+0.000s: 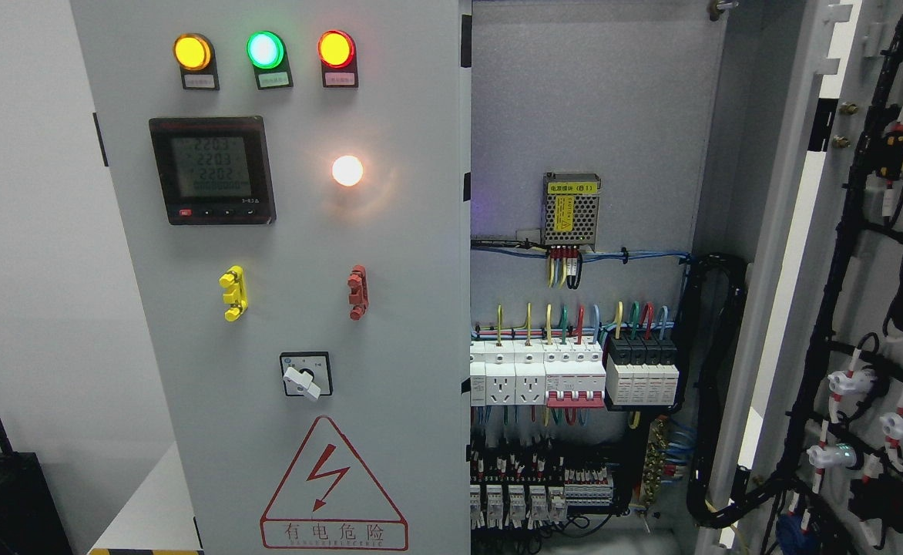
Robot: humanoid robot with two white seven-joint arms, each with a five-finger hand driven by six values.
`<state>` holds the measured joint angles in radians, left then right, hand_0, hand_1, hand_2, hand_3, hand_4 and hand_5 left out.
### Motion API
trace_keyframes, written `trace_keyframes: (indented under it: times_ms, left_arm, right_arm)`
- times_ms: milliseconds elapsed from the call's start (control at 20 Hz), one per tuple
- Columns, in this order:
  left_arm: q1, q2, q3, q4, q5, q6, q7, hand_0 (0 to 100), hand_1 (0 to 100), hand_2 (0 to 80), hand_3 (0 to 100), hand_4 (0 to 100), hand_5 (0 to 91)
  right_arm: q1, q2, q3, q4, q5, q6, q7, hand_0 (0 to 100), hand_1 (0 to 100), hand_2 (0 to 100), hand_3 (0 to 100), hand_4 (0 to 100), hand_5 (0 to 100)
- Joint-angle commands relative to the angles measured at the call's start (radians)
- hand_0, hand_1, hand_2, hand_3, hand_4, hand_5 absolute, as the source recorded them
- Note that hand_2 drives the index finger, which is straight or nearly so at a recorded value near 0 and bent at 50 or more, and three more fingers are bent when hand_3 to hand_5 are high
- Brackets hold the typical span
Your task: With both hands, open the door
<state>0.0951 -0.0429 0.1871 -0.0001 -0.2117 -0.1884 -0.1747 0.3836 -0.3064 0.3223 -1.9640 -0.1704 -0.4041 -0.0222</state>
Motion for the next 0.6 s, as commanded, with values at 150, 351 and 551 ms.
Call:
trace_keyframes:
  times_ms: [150,351,551]
  left_arm:
    - [0.000,0.000,0.000,-0.032,0.000,0.006,0.000,0,0,0.0,0,3,0.0]
    - [0.000,0.000,0.000,-0.032,0.000,0.004,0.000,0,0,0.0,0,3,0.0]
    - [0.000,0.000,0.000,-0.032,0.000,0.006,0.000,0,0,0.0,0,3,0.0]
  right_arm:
    - [-0.147,0.035,0.004,-0.016,-0.001,0.094,0.001,11,0,0,0,0,0]
    - [-0.213,0.052,0.015,-0.012,-0.008,0.158,0.001,11,0,0,0,0,0]
    - [-0.291,0.087,0.040,0.011,-0.012,0.243,0.001,11,0,0,0,0,0]
